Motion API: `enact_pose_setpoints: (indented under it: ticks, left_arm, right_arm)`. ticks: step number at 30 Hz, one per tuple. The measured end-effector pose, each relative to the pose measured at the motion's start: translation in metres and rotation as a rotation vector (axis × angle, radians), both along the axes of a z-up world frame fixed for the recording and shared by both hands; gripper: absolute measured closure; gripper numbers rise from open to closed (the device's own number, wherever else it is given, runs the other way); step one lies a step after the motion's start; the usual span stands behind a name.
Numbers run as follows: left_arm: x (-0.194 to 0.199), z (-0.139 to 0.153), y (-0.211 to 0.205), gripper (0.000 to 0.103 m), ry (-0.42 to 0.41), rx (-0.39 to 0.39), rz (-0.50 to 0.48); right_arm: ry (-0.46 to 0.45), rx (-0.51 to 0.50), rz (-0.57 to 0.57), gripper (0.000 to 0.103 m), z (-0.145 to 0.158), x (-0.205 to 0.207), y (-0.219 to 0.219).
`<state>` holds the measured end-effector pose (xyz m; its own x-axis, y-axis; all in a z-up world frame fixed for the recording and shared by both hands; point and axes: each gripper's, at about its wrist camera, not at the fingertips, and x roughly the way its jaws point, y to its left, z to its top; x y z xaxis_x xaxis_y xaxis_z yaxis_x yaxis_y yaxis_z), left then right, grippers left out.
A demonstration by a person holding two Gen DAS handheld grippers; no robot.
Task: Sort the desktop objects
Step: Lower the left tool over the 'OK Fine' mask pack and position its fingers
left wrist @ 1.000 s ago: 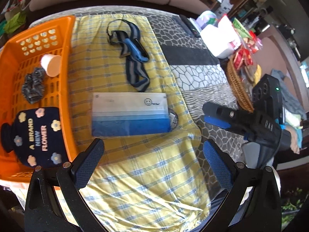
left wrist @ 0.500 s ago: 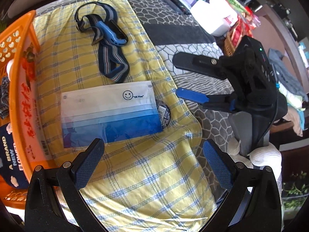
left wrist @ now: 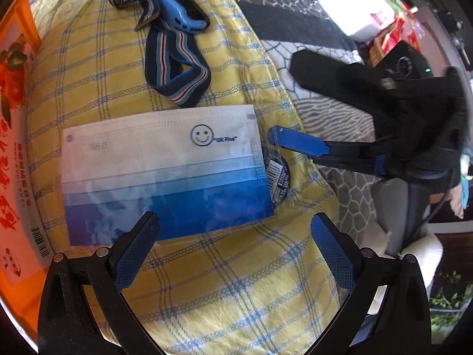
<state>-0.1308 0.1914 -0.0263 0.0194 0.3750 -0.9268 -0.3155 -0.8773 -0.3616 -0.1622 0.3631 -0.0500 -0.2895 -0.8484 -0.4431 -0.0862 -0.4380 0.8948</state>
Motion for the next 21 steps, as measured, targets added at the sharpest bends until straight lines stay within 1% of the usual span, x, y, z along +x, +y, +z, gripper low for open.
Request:
enact_pose_setpoints:
  ticks: [4, 9, 11, 13, 19, 21]
  left_arm:
    - [-0.002, -0.008, -0.002, 0.001, -0.026, 0.032, 0.009]
    - [-0.002, -0.017, -0.006, 0.001, -0.038, 0.041, 0.007]
    - [-0.003, -0.019, -0.01, 0.001, -0.041, 0.058, 0.016]
    - [-0.004, -0.02, -0.013, 0.001, -0.043, 0.074, 0.027]
    - [-0.014, 0.001, -0.034, 0.001, 0.011, 0.104, 0.121]
    - [-0.019, 0.004, -0.039, 0.001, 0.026, 0.09, 0.13]
  right_arm:
    - [0.017, -0.048, 0.033, 0.0, 0.005, -0.003, -0.005]
    - [-0.008, -0.079, 0.062, 0.0, 0.001, -0.008, -0.017]
    - [-0.023, -0.107, 0.074, 0.0, -0.003, -0.008, -0.022]
    - [-0.025, -0.111, 0.077, 0.0, -0.003, -0.008, -0.025]
    - [-0.02, -0.112, 0.06, 0.0, -0.002, -0.007, -0.019]
    - [-0.02, -0.11, 0.051, 0.0, -0.002, -0.008, -0.017]
